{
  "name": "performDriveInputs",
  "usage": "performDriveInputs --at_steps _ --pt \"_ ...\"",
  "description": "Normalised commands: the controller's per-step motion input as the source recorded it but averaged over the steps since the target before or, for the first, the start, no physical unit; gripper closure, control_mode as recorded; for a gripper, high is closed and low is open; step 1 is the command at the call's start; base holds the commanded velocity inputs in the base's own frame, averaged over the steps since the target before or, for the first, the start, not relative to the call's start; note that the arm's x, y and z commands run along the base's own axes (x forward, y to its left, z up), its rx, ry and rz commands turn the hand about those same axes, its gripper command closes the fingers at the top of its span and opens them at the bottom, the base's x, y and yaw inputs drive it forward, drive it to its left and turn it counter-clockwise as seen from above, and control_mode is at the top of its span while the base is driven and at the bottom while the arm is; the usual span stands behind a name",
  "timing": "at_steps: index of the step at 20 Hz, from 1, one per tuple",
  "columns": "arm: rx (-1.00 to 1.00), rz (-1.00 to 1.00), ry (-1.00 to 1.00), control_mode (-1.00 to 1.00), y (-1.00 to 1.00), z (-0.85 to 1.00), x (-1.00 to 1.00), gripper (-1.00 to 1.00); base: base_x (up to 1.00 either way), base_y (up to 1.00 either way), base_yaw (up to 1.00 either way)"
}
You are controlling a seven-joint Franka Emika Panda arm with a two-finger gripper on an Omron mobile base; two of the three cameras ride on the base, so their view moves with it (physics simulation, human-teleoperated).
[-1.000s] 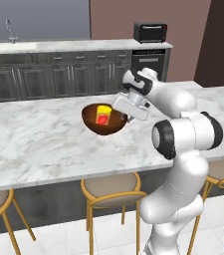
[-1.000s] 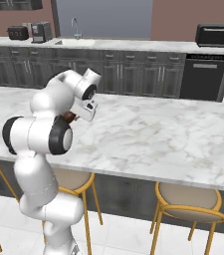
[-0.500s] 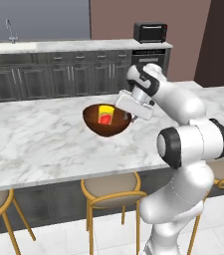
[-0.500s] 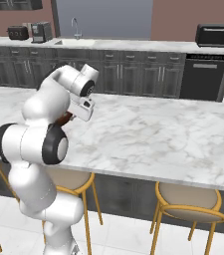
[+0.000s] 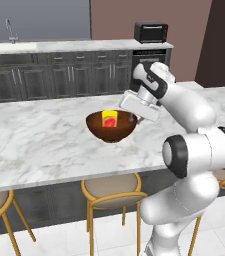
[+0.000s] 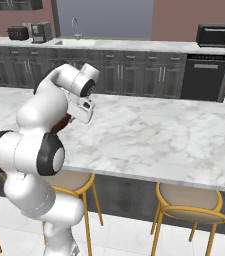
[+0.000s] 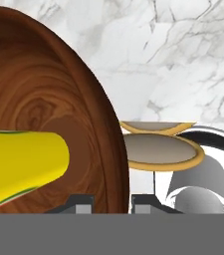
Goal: Place the cup inside the bowl on the dining table and move the bowl to any counter.
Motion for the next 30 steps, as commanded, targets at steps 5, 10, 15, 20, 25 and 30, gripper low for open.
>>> performDriveInputs --at_steps 5,10,15,20,25,30 --pt "0.00 0.00 0.01 -1.00 -0.04 0.07 -0.18 1.00 0.00 0.00 0.00" --pt "0.00 0.00 -0.01 -1.00 -0.03 0.04 -0.11 1.00 0.00 0.00 0.00" --pt "0.00 0.00 -0.06 -1.00 0.00 0.02 -0.14 1.00 0.00 0.00 0.00" --pt "0.00 0.00 -0.08 -1.00 0.00 0.00 -0.19 1.00 0.00 0.00 0.00" --pt "0.00 0.00 -0.10 -1.00 0.00 0.00 -0.16 1.00 0.00 0.00 0.00" --pt "0.00 0.00 -0.02 -1.00 0.00 0.01 -0.03 1.00 0.00 0.00 0.00"
